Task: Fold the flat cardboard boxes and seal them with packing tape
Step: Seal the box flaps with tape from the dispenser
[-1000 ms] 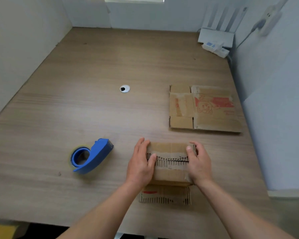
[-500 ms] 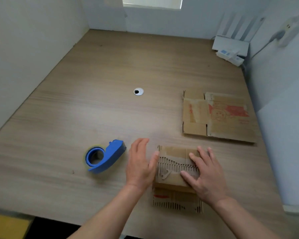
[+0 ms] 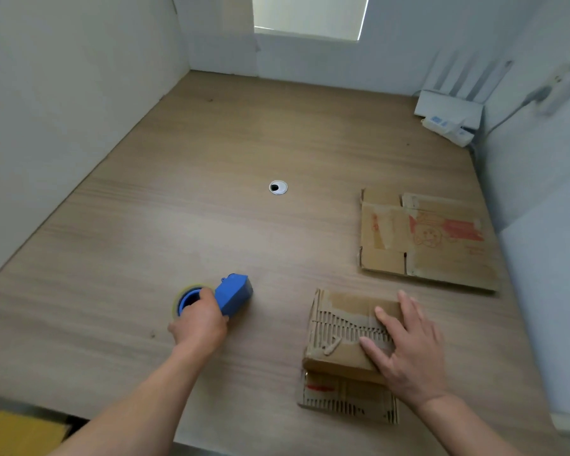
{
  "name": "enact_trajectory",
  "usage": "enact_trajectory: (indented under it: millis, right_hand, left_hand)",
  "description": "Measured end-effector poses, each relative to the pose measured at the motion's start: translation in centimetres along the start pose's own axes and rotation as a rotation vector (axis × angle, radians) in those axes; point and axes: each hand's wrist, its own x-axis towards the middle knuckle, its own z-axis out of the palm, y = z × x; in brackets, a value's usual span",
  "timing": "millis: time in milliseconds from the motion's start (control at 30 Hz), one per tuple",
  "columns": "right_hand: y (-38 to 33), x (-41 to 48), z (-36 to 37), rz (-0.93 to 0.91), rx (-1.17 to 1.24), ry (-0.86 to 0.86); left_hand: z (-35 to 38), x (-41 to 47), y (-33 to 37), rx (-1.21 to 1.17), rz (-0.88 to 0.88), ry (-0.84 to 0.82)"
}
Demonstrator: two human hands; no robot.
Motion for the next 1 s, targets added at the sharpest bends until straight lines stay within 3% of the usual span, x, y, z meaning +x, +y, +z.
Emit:
enact_trajectory:
  millis: [200,467,600,833,1000]
  right_hand:
    - [0.0,-0.1,0.1,0.020,0.080,0.006]
    - [0.2,-0.2,0.2,0.039,0.229,0.044]
    - [0.2,-0.1,0.0,0.038,0.276,0.069]
    - [0.9,0.0,0.3,0.024,0.416,0.042]
    - [1.0,-0.2,0.3,0.056,0.545,0.016]
  left_hand:
    - [-0.7,-1.5,0.5,-0.087,0.187,0.117]
    - [-4.8,-5.0,5.4,0.000,0.806,0.397]
    - [-6.2,-7.9,9.3,0.003,1.074,0.425]
    - [-3.2,-10.5,11.5,0.157,1.143,0.264]
    - [-2.8,-10.5,11.8,0.232,1.106,0.256]
